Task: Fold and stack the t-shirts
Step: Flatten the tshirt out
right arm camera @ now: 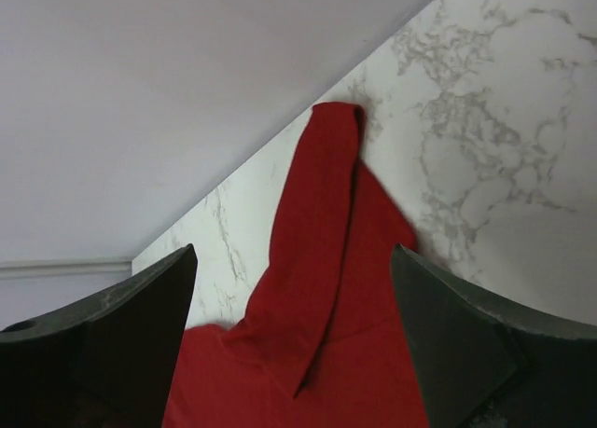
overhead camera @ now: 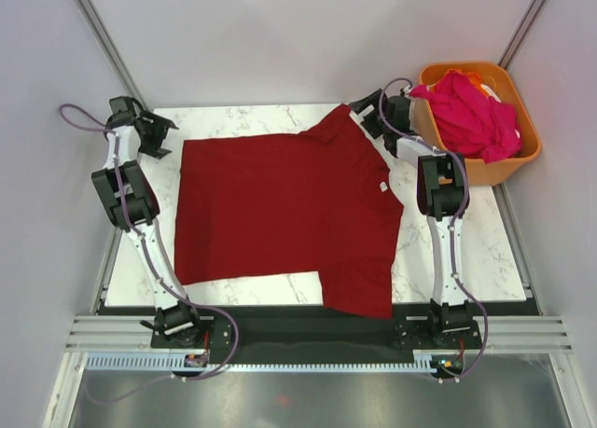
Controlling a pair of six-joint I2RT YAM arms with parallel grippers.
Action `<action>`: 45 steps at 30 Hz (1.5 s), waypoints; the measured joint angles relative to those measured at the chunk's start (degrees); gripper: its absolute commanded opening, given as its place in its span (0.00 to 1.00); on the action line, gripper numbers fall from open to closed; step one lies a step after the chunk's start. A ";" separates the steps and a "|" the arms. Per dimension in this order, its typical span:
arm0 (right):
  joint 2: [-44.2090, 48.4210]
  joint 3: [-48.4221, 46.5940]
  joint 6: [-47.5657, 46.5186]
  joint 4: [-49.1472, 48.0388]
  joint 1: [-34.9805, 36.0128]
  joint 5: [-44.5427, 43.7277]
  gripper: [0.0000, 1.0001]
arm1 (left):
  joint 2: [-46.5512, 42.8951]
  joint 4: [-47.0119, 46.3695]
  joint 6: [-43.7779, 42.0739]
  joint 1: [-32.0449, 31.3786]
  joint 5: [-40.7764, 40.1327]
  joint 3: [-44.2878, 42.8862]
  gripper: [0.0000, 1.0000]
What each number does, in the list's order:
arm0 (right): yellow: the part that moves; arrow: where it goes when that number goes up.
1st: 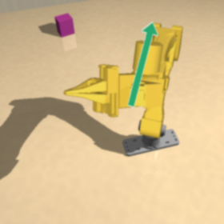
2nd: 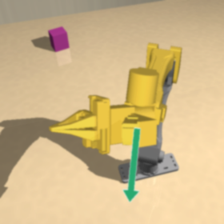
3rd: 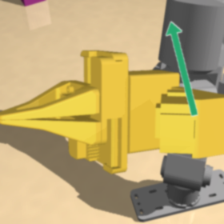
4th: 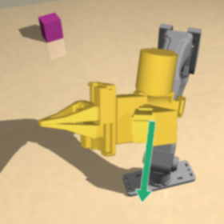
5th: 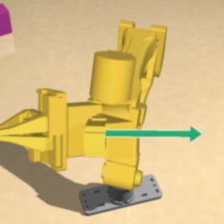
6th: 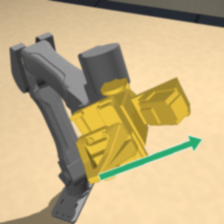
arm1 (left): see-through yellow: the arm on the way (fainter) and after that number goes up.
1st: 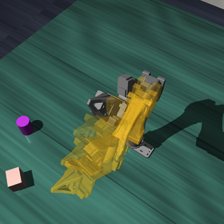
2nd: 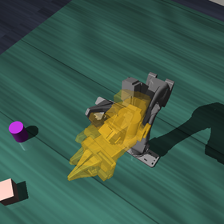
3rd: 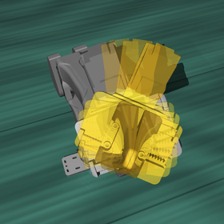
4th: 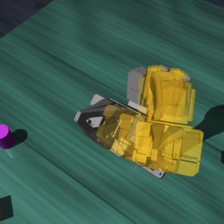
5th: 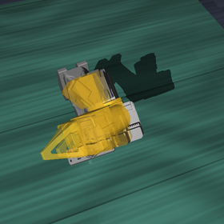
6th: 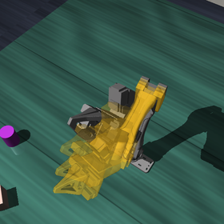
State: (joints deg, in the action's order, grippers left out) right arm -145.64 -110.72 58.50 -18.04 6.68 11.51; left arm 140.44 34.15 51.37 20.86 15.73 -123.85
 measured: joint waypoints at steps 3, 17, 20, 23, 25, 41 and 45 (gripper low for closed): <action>4.66 2.21 -5.11 3.32 1.95 -2.05 0.83 | -5.31 0.66 -2.47 -1.64 -2.89 4.83 0.76; 9.94 -1.49 -15.19 18.64 12.63 -8.26 0.65 | -21.00 0.63 -10.93 -20.96 -8.09 22.71 0.73; 9.94 -1.49 -16.02 21.79 13.53 -10.19 0.65 | -24.28 1.25 -12.07 -21.16 -9.38 27.69 0.73; 9.92 -1.49 -16.63 24.04 14.25 -11.58 0.65 | -26.77 1.68 -12.50 -20.17 -10.60 30.60 0.72; 9.75 -1.68 -16.79 25.49 14.49 -12.07 0.64 | -27.98 1.79 -12.52 -19.50 -10.67 31.76 0.72; -0.57 -14.12 -17.33 30.64 12.20 -15.45 0.64 | -35.08 3.67 -15.08 -19.39 -11.26 34.29 0.72; -1.11 -14.25 -17.18 31.04 11.41 -15.41 0.63 | -35.08 3.96 -15.28 -19.39 -11.30 34.29 0.71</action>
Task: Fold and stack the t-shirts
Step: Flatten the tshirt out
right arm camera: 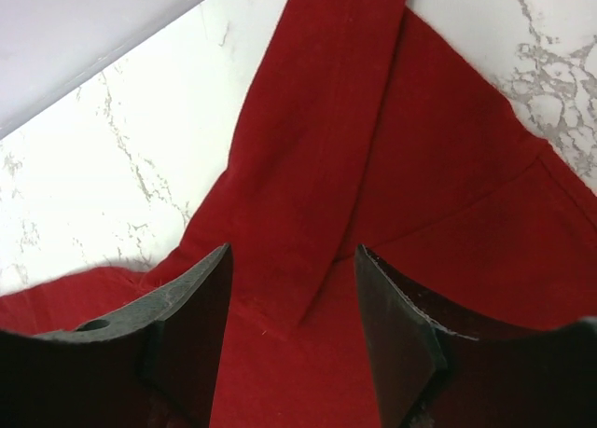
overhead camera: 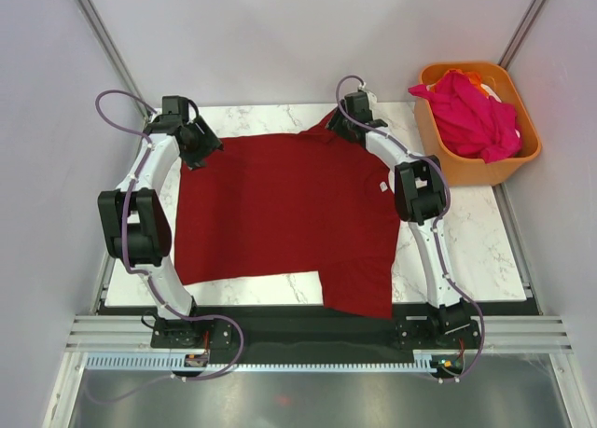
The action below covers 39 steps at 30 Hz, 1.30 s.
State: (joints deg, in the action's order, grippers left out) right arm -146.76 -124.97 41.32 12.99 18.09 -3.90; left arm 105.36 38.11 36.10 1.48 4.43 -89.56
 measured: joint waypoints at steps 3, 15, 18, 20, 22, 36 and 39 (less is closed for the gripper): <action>-0.22 0.22 0.11 0.00 -0.07 0.11 0.63 | 0.00 0.13 -0.04 0.00 -0.02 0.00 0.71; -2.62 -1.49 2.58 -1.57 0.50 1.73 0.53 | 0.00 0.59 -0.13 0.00 -0.59 0.00 0.71; -3.30 -1.86 3.32 -2.12 0.46 2.01 0.36 | 0.00 0.66 -0.15 0.00 -0.94 0.00 0.71; -3.63 -1.86 3.87 -2.29 0.42 2.16 0.31 | 0.00 0.68 -0.15 0.00 -0.96 0.00 0.70; -3.98 -1.86 4.39 -2.93 0.39 2.45 0.29 | 0.00 0.74 -0.15 0.00 -0.94 0.00 0.70; -4.04 -1.81 5.09 -4.17 0.44 3.21 0.00 | 0.00 0.76 -0.17 0.00 -0.94 0.00 0.70; -3.93 -1.36 5.18 -5.09 0.44 3.23 0.00 | 0.00 0.79 -0.17 0.00 -0.94 0.00 0.70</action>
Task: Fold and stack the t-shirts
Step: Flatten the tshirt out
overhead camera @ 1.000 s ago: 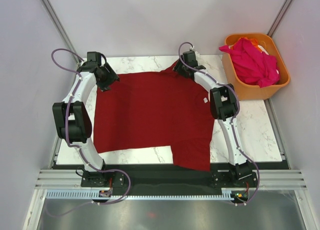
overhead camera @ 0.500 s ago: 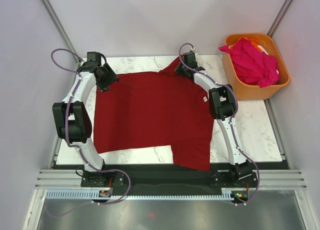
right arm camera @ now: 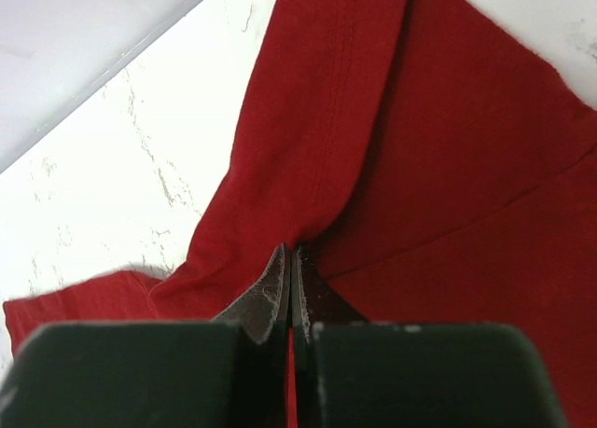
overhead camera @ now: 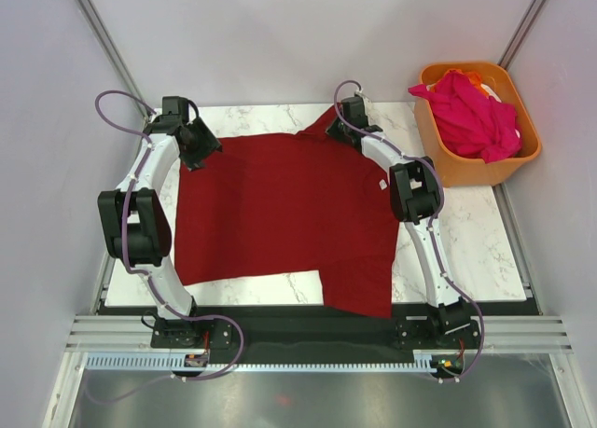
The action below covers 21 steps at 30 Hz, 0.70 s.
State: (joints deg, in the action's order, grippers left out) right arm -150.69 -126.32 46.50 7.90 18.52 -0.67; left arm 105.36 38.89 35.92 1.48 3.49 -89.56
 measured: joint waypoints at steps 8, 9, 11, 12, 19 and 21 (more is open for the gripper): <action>-0.59 1.03 2.03 -8.96 -0.04 4.04 0.61 | -0.02 -0.02 0.00 0.00 0.20 0.00 0.69; -1.36 0.59 3.85 -13.99 -0.07 5.57 0.98 | -0.02 0.00 0.00 0.00 0.31 0.00 0.69; -5.73 -3.98 7.43 -26.58 -0.04 8.35 0.98 | -0.02 0.00 0.00 0.00 0.68 0.00 0.69; -8.76 -8.87 9.46 -30.32 -0.07 8.98 0.98 | -0.02 0.00 0.00 0.00 0.72 0.00 0.69; -9.18 -6.27 14.51 -41.64 -0.85 9.94 0.98 | -1.16 0.04 -0.02 0.00 1.05 0.00 0.69; -4.42 2.19 13.90 -41.72 -1.55 10.05 0.98 | -1.84 0.00 -0.02 -0.11 1.07 0.02 0.69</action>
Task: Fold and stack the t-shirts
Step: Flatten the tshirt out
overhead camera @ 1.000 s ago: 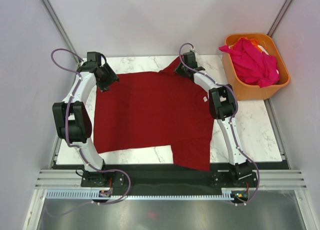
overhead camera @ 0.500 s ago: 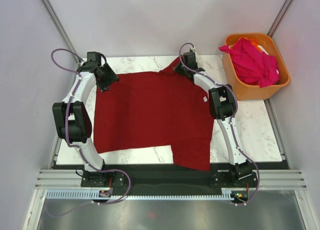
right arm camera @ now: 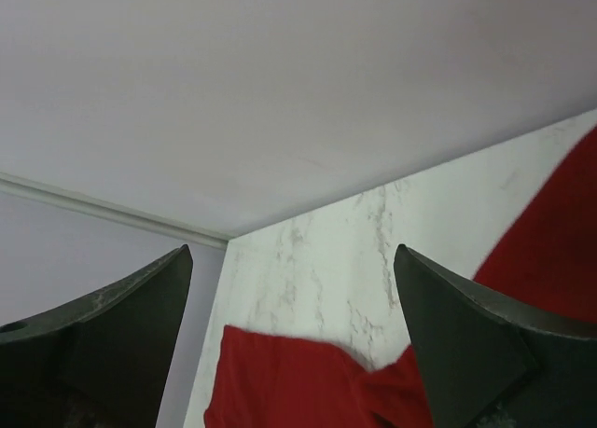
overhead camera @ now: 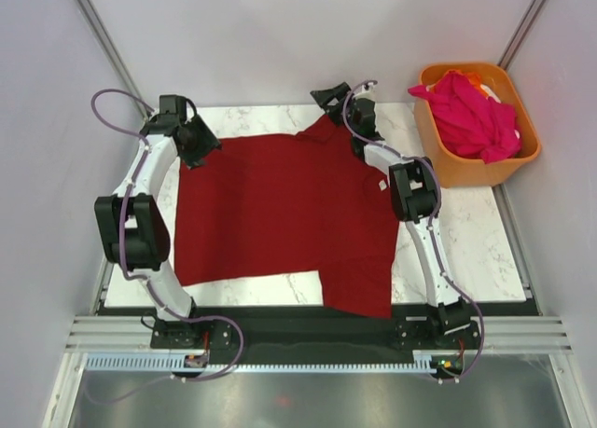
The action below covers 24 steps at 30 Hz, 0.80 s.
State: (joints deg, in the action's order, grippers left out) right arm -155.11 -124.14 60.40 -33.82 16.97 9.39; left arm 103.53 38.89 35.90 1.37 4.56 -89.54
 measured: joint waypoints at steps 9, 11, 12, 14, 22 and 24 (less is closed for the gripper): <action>12.52 6.05 -9.75 19.10 -2.82 -3.89 0.85 | -1.73 0.11 0.00 -2.27 0.00 0.94 0.69; 12.20 0.66 -11.58 26.73 -2.43 -4.28 0.83 | -2.95 0.22 0.00 -2.99 0.02 1.25 0.69; 12.20 -0.79 -12.26 29.09 -2.05 -4.35 0.81 | -3.85 0.24 0.00 -3.28 0.07 1.46 0.69; 12.92 -0.66 -12.94 31.78 -1.16 -4.50 0.77 | -5.55 0.35 0.00 -3.45 0.07 1.53 0.69; 13.81 9.92 -13.16 40.89 2.62 -4.46 0.67 | -10.71 0.04 0.00 -3.32 0.04 4.87 0.69; 13.77 10.29 -13.11 41.70 2.95 -4.33 0.66 | -10.56 0.13 0.00 -3.32 0.04 5.64 0.69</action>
State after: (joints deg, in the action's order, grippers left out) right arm -141.34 -113.84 47.29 7.88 19.92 5.06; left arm 92.97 39.03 35.90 -1.96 4.60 -83.90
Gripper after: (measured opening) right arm 0.668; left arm 0.695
